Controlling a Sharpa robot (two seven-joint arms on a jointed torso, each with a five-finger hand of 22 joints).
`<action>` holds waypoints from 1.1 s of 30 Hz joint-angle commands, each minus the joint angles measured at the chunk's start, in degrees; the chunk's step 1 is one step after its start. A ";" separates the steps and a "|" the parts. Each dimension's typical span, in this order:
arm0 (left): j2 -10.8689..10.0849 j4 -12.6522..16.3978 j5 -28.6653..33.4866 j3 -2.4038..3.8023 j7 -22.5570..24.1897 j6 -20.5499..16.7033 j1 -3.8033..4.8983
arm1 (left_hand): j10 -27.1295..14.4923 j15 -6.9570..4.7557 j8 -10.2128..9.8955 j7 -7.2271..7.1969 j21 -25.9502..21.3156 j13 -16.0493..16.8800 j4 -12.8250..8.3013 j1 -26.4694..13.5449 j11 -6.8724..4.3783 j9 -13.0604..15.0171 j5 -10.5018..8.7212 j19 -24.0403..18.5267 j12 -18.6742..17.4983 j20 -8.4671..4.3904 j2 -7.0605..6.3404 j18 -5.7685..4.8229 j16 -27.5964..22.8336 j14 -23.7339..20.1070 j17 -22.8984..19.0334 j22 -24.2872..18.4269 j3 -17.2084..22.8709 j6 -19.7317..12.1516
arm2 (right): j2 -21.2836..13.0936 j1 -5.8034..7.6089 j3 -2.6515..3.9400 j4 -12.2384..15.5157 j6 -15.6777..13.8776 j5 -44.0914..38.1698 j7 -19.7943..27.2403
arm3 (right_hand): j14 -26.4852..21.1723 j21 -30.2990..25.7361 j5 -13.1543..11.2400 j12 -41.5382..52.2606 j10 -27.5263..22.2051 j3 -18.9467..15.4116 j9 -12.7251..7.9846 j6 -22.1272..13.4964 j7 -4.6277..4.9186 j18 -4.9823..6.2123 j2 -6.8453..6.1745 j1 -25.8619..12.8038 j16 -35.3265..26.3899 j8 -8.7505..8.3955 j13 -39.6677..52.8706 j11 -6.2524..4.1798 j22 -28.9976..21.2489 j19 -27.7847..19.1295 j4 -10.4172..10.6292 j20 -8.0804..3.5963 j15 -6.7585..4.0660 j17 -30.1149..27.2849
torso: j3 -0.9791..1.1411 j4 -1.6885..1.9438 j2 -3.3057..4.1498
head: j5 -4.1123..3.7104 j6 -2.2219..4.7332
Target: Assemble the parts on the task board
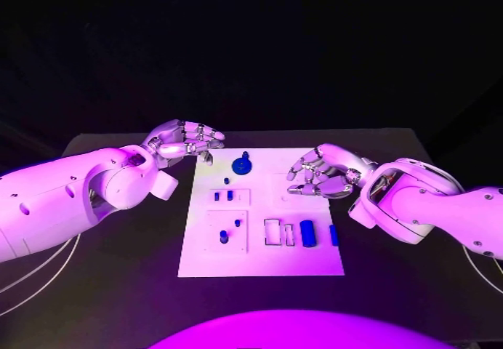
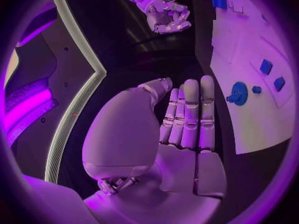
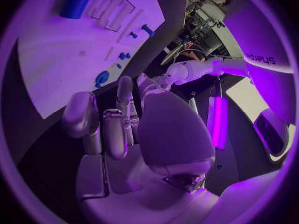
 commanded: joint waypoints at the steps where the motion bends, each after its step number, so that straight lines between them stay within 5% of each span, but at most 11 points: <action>1: -0.06 0.21 0.44 -0.01 0.78 0.67 0.00 | -0.53 0.19 -0.03 -0.12 -0.38 0.09 0.42 -0.44 -0.01 -0.06 0.22 0.35 0.20 0.19 0.36 0.83 0.21 -0.18 0.06 -0.06 -0.02 -0.42 | -2.49 -0.07 -0.29 1.35 1.23 4.95 -6.25 | 3.95 3.19 0.09 16.76 4.27 -1.13 2.40 -0.90 -0.51 -0.83 0.26 -2.32 2.10 2.56 22.12 -0.76 2.46 1.06 0.10 -0.29 -0.21 4.69 | -0.12 -0.40 -0.21 | -1.78 -0.35; 5: -0.14 0.21 0.45 -0.03 1.42 0.97 -0.08 | -0.82 0.39 -0.07 -0.10 -1.19 0.12 1.75 -1.91 0.10 -0.07 0.33 0.26 0.20 0.42 -0.52 0.80 0.15 -0.43 0.19 -0.58 -1.03 -0.77 | -5.49 -0.12 -0.65 2.41 0.96 5.74 -9.27 | 4.68 6.56 0.11 32.37 11.92 -3.31 5.25 -2.64 -0.43 -1.48 0.95 -4.37 3.99 5.33 45.80 -0.95 4.92 2.16 0.17 -0.15 -0.22 9.13 | -0.14 -0.50 -0.41 | -2.55 -0.60; 9: -0.24 0.28 0.45 -0.04 1.80 0.89 -0.21 | -0.85 0.40 -0.07 -0.11 -1.29 0.13 1.88 -2.03 0.12 -0.07 0.34 0.26 0.21 0.44 -0.60 0.80 0.14 -0.46 0.21 -0.65 -1.13 -0.80 | -7.27 -0.74 -0.89 3.12 1.25 4.67 -12.79 | 5.04 8.42 0.06 36.63 14.93 -5.28 6.13 -3.61 -0.34 -1.81 1.19 -5.74 4.80 6.03 53.00 -0.69 6.21 2.80 0.28 -0.05 -0.08 11.26 | -0.27 -0.55 -0.55 | -3.10 -0.83; 19: -0.50 0.52 0.46 -0.05 1.94 0.79 -0.43 | -0.86 0.41 -0.06 -0.11 -1.37 0.14 1.98 -2.07 0.11 -0.06 0.36 0.26 0.22 0.45 -0.59 0.80 0.14 -0.48 0.22 -0.70 -1.17 -0.81 | -6.59 -3.71 -1.27 3.41 3.28 0.87 -21.45 | 5.55 10.84 0.07 37.73 15.82 -8.19 6.06 -3.61 -0.26 -2.27 1.43 -8.37 5.72 5.37 55.06 -0.58 7.77 3.68 0.42 0.07 0.05 14.05 | -0.34 -0.48 -0.55 | -3.31 -0.99; 33: -0.54 0.62 0.52 -0.05 1.79 1.08 -0.47 | -0.85 0.40 -0.03 -0.13 -1.45 0.15 2.05 -2.03 0.09 -0.05 0.40 0.28 0.24 0.46 -0.49 0.81 0.13 -0.50 0.23 -0.76 -1.14 -0.80 | -1.98 -6.37 -1.43 2.65 4.86 -0.47 -26.11 | 5.63 11.31 0.13 37.91 15.98 -9.32 5.92 -3.94 -0.11 -2.36 1.37 -8.39 5.87 4.73 55.45 -0.45 8.14 3.82 0.19 0.14 0.15 14.52 | -0.32 -0.59 -0.53 | -2.58 -1.16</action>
